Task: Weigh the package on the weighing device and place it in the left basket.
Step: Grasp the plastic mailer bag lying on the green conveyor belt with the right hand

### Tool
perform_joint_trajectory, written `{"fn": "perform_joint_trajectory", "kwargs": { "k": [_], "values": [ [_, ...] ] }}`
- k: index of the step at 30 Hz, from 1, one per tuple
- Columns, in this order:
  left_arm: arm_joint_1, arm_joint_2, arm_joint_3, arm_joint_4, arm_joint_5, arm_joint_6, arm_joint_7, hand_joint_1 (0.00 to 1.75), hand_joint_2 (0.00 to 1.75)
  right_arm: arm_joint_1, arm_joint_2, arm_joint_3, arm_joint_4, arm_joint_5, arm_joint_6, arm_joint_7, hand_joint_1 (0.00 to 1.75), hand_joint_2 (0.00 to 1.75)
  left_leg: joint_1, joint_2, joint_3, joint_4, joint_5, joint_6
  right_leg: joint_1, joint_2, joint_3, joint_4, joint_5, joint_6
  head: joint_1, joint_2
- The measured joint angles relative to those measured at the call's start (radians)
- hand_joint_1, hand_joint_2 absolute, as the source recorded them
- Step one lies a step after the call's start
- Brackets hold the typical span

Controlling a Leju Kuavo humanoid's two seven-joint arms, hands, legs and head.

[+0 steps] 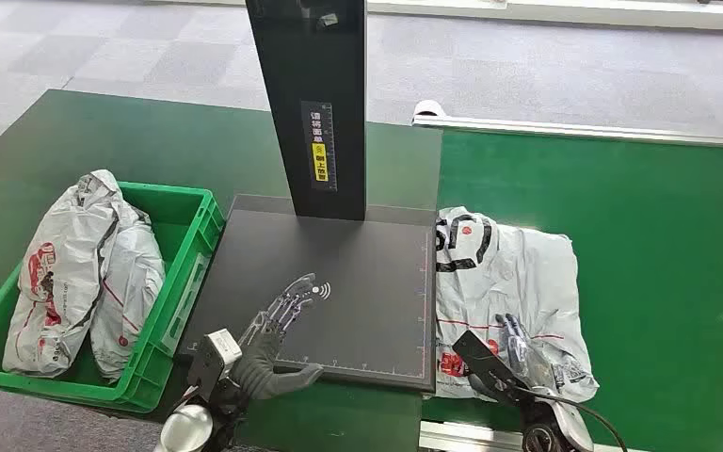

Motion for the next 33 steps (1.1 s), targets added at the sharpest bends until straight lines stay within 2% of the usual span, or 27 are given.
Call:
{"fn": "perform_joint_trajectory", "kwargs": {
  "k": [3, 9, 16, 20, 26, 31, 33],
  "values": [
    [-0.001, 0.002, -0.002, 0.005, 0.007, 0.008, -0.004, 0.00, 1.75, -0.023, -0.018, 0.030, 0.040, -0.018, 0.003, -0.008, 1.73, 1.75, 0.000, 0.001, 0.001, 0.000, 0.000, 0.000, 0.000, 0.001, 0.001, 0.000, 0.000, 0.000, 0.000, 0.000],
    [-0.002, 0.009, -0.007, 0.011, 0.016, 0.014, -0.006, 0.00, 1.75, -0.081, -0.060, 0.087, 0.111, -0.037, 0.007, -0.019, 1.73, 1.75, 0.000, 0.002, 0.007, 0.000, 0.000, 0.000, 0.000, 0.002, 0.006, 0.000, 0.000, 0.000, 0.000, 0.000],
    [-0.002, 0.014, -0.008, 0.013, 0.020, 0.016, -0.006, 0.00, 1.75, -0.110, -0.074, 0.115, 0.141, -0.044, 0.008, -0.027, 1.75, 1.75, 0.000, 0.002, 0.009, 0.000, 0.000, 0.000, 0.000, 0.002, 0.008, 0.000, 0.000, 0.000, 0.000, 0.000],
    [0.001, 0.016, -0.008, 0.010, 0.031, 0.027, -0.004, 0.00, 1.75, -0.127, -0.084, 0.143, 0.154, -0.095, -0.002, -0.051, 1.75, 1.75, 0.000, 0.002, 0.008, 0.000, 0.000, 0.000, 0.000, 0.002, 0.008, 0.000, 0.000, 0.000, 0.000, 0.000],
    [0.031, 0.028, -0.006, -0.026, 0.040, 0.043, -0.003, 0.00, 1.75, -0.115, -0.090, 0.165, 0.127, -0.289, -0.054, -0.203, 1.75, 1.75, 0.000, 0.001, 0.004, 0.000, 0.000, 0.000, 0.000, 0.002, 0.004, 0.000, 0.000, 0.000, 0.000, 0.000],
    [0.054, 0.038, -0.005, -0.051, 0.046, 0.048, -0.013, 0.00, 1.75, -0.066, -0.092, 0.154, -0.003, -0.476, -0.104, -0.368, 1.75, 1.75, 0.000, 0.001, 0.001, 0.000, 0.000, 0.000, 0.000, 0.002, 0.001, 0.000, 0.000, 0.000, 0.000, 0.000],
    [0.058, 0.041, -0.005, -0.055, 0.045, 0.049, -0.016, 0.00, 1.75, -0.055, -0.094, 0.144, -0.052, -0.519, -0.113, -0.405, 1.75, 1.75, 0.000, 0.002, 0.001, 0.000, 0.000, 0.000, 0.000, 0.002, 0.000, 0.000, 0.000, 0.000, 0.000, 0.000]
  ]
}}
